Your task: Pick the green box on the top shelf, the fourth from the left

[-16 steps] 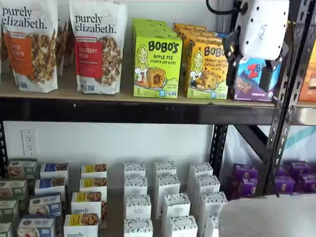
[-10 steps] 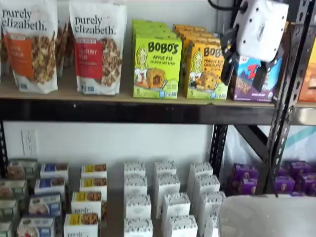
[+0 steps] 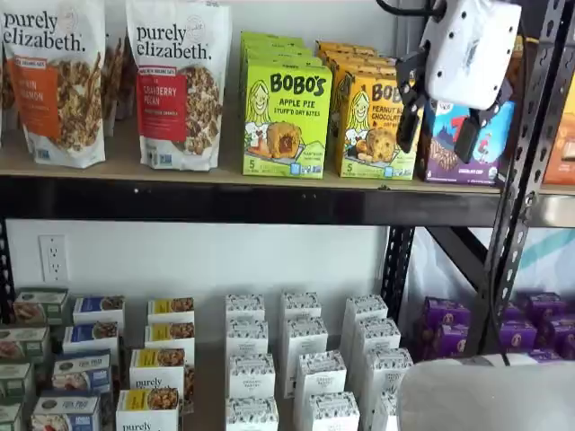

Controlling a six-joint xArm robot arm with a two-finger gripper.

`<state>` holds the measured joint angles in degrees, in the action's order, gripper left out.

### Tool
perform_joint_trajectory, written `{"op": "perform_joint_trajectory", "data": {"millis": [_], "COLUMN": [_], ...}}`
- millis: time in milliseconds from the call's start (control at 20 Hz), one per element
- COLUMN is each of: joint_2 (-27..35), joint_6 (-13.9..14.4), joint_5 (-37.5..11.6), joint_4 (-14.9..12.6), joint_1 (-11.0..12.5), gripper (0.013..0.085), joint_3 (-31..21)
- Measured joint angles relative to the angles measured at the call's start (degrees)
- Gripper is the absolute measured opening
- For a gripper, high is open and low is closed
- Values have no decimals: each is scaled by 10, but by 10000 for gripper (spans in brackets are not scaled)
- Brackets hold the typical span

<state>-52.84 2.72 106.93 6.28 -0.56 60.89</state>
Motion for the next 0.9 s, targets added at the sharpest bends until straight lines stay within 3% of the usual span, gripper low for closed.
{"op": "perform_joint_trajectory", "data": {"millis": [900], "joint_2": [43], "joint_6": [128], "joint_5": [-80], "joint_4": [-42], "joint_1": [-145], "gripper": [850], "joint_3": [23]}}
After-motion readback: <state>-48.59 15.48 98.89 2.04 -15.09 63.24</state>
